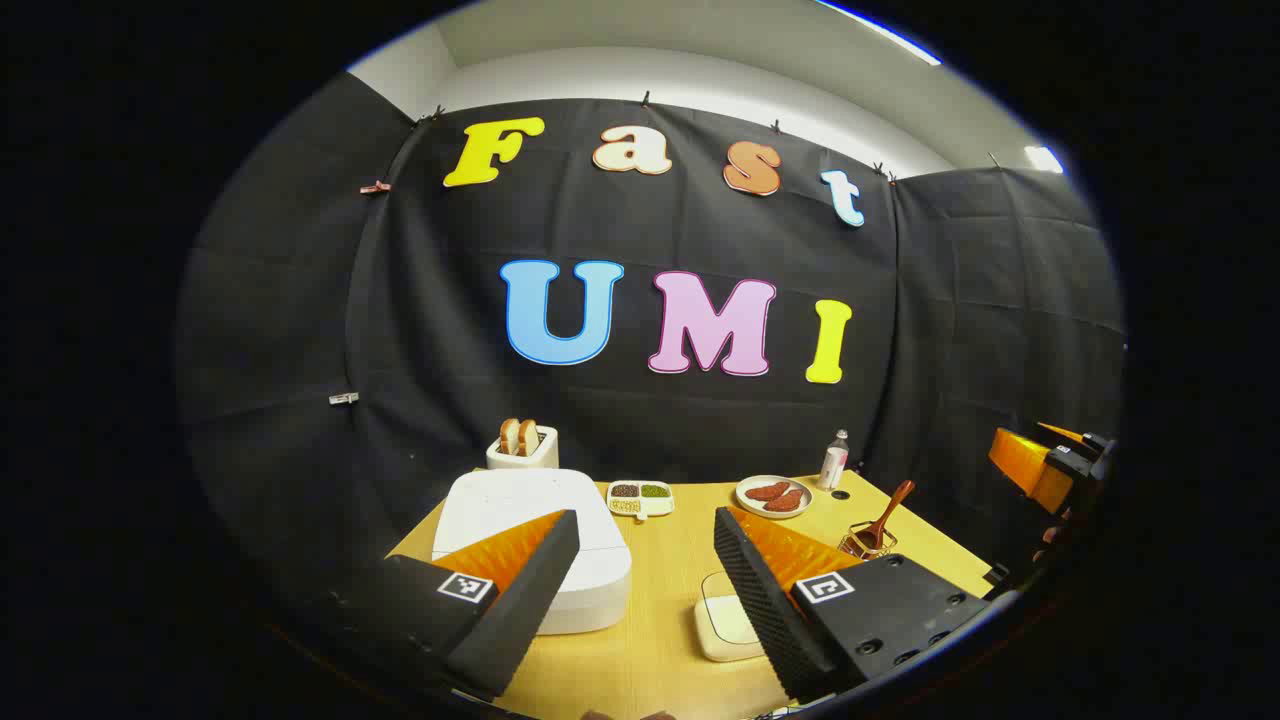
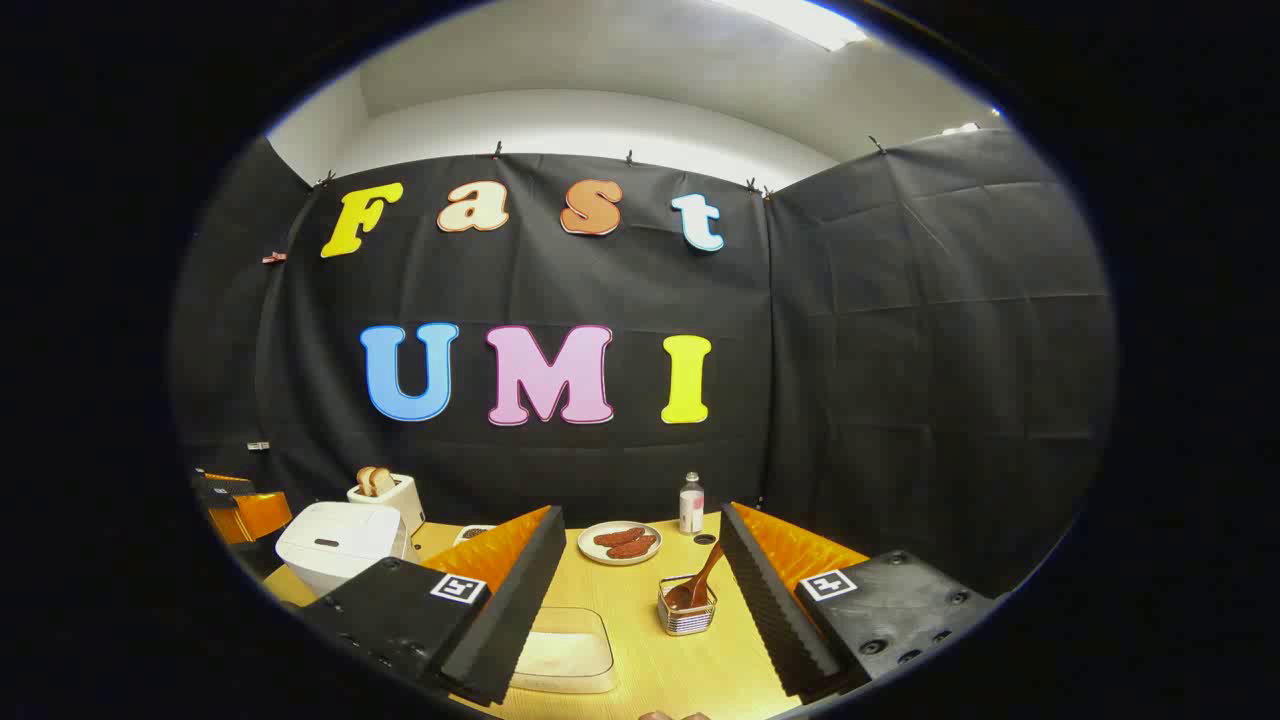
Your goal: Close the left gripper, press the button to open the rice cooker; take a wooden spoon from the chopstick holder with the right hand, scoop a spoonful of rice and pour it into the rice cooker, then put the wooden spoon back into the chopstick holder.
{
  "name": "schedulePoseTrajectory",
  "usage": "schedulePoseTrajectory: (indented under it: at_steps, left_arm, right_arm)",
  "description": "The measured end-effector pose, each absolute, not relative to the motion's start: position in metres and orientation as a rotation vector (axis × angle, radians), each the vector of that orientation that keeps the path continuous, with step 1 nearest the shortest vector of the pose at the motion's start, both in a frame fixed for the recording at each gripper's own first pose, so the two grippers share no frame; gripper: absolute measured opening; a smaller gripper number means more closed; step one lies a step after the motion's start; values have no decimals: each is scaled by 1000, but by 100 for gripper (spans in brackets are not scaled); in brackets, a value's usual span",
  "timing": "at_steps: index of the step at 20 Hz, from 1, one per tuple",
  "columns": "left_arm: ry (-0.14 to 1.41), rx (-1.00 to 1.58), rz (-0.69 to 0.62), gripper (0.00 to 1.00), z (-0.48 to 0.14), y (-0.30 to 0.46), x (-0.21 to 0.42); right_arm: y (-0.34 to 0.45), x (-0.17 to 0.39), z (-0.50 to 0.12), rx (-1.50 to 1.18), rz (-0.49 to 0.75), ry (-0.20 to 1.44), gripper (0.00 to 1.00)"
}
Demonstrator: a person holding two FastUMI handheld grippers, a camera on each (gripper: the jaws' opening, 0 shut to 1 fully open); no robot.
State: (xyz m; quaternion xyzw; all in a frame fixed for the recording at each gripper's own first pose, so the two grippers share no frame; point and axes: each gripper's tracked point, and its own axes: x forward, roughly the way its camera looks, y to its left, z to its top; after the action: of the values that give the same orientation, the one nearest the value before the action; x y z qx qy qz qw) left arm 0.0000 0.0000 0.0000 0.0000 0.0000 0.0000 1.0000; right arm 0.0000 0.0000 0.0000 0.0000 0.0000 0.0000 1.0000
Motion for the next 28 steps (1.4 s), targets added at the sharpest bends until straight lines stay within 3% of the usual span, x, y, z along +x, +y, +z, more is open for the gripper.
schedulePoseTrajectory:
  at_steps: [19,28]
  left_arm:
    - [23,-6,-21,94,-21,9,-19]
    - [61,-30,15,94,-22,15,2]
  right_arm:
    - [8,-16,-13,34,-23,50,97]
    - [8,7,-12,23,20,52,97]
